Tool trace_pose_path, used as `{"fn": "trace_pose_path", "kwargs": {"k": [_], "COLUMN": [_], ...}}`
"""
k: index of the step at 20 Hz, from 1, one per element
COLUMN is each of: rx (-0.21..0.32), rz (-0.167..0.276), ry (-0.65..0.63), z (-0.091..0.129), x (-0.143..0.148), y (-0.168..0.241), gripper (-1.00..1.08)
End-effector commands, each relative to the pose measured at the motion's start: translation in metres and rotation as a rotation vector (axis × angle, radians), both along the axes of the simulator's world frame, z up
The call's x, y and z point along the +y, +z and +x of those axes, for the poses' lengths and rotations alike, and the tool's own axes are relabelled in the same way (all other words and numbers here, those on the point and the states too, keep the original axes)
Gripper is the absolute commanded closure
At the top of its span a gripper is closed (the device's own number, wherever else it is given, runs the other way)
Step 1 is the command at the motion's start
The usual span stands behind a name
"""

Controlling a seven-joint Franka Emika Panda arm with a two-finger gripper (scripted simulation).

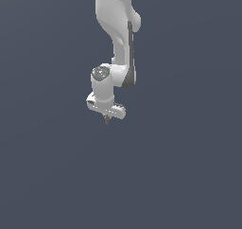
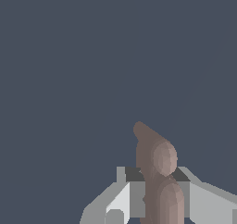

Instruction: Pick up the object and move it to a goal position.

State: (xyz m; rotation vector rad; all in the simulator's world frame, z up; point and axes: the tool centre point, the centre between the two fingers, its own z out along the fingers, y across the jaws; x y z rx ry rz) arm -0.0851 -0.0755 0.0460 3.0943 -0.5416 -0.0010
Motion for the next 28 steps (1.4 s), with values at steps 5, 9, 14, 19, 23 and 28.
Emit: {"fn": "trace_pose_path", "kwargs": {"k": [5, 9, 14, 19, 23, 28], "rx": [-0.001, -0.001, -0.001, -0.001, -0.001, -0.001], "rz": [0.0, 0.0, -0.001, -0.002, -0.001, -0.001], "ry": [0.001, 0.001, 0.0, 0.0, 0.001, 0.001], "z": [0.006, 0.013, 0.026, 0.04, 0.049, 0.057], "x": [0.016, 0.037, 0.071, 0.107, 0.128, 0.145], "y": [0.018, 0.041, 0.08, 0.121, 0.145, 0.163], "gripper": [1.08, 1.08, 1.08, 1.08, 1.08, 1.08]}}
